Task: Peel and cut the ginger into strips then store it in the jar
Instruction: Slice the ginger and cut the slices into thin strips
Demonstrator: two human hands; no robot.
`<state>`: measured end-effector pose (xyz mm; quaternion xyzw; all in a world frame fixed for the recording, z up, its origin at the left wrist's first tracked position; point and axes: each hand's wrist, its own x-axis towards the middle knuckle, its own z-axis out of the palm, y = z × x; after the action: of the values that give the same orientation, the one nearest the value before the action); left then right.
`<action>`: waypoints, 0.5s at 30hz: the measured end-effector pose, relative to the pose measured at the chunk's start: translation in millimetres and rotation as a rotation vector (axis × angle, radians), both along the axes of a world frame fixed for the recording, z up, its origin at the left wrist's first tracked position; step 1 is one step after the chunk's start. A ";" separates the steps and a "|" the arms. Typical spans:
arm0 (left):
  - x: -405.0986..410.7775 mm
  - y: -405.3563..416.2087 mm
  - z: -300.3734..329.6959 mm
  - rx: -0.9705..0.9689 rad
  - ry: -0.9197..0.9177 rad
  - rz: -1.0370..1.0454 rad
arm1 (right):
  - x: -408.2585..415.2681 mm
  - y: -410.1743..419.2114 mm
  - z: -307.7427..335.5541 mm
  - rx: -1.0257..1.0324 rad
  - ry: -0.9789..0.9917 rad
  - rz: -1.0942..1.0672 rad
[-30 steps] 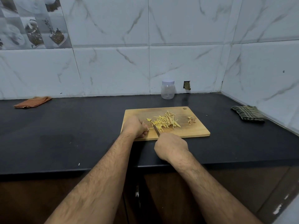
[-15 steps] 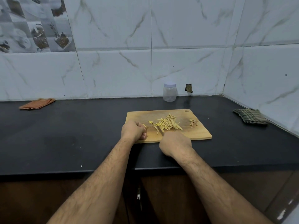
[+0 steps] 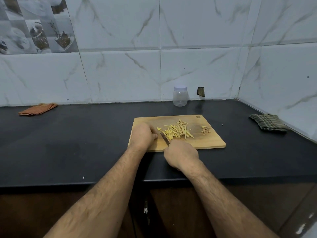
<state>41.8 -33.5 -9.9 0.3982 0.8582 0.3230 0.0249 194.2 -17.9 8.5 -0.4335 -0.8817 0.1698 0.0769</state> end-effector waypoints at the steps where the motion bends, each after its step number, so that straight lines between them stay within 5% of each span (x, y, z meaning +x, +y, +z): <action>1: 1.9 -1.0 0.3 0.008 0.022 -0.006 | 0.1 -0.1 -0.6 0.002 0.002 -0.002; 6: 10.9 -6.8 1.9 -0.018 0.045 -0.091 | 4.7 -1.9 1.6 -0.025 0.011 0.009; 15: 5.9 -7.4 5.1 -0.036 -0.253 -0.080 | 10.0 -5.6 4.6 -0.068 -0.016 0.026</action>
<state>47.7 -40.9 -4.8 0.3876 0.8374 0.3538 0.1531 204.2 -23.4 13.1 -0.4259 -0.8814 0.1972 0.0526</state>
